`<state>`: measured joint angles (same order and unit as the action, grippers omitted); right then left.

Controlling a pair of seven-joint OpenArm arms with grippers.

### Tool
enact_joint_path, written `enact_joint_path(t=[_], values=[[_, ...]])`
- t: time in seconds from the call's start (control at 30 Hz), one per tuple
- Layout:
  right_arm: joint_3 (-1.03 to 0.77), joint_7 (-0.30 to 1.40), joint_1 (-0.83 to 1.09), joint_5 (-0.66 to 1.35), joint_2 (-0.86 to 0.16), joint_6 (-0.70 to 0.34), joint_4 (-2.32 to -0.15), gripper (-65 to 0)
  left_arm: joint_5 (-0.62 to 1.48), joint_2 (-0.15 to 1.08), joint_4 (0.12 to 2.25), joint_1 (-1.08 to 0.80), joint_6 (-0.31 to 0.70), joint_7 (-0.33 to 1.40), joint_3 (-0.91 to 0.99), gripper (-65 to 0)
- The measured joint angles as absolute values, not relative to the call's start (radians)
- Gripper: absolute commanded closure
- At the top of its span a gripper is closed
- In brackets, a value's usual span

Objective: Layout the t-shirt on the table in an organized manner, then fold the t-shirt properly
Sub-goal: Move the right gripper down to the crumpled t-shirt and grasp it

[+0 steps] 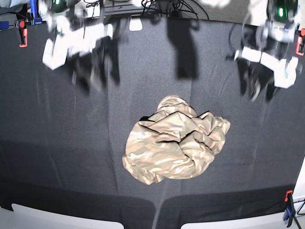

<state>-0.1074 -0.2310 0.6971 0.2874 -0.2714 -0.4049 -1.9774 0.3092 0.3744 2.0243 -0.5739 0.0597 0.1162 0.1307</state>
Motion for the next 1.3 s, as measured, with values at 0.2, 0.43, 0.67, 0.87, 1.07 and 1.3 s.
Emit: enact_joint_path(t=[0.2,0.43,0.67,0.87,1.07,1.3], values=[[-0.107,0.057,0.556,0.280,-0.276,-0.410,-1.976,-24.6,0.310,0.375,2.024,-0.515,0.057,0.127,0.131,-25.8],[-0.107,0.212,0.416,0.280,-0.276,-0.410,-1.977,-24.6,0.308,0.375,2.024,-0.471,0.057,0.294,0.131,-25.8],[-0.107,0.396,0.265,0.285,-0.276,-0.413,-1.977,-24.6,0.308,0.374,2.024,-0.337,0.057,0.467,0.131,-25.8],[-0.090,0.459,0.183,0.281,-0.279,-0.494,-1.977,-24.6,0.311,0.374,2.024,-0.285,0.059,0.499,0.131,-25.8],[0.081,0.499,0.100,0.138,-0.274,-0.590,-1.972,-24.6,0.310,0.374,2.024,-0.276,0.057,0.537,0.131,-25.8],[0.219,0.484,0.043,-0.053,-0.272,-0.588,-1.906,-24.6,0.310,0.374,2.024,-0.277,0.057,0.535,0.131,-25.8]])
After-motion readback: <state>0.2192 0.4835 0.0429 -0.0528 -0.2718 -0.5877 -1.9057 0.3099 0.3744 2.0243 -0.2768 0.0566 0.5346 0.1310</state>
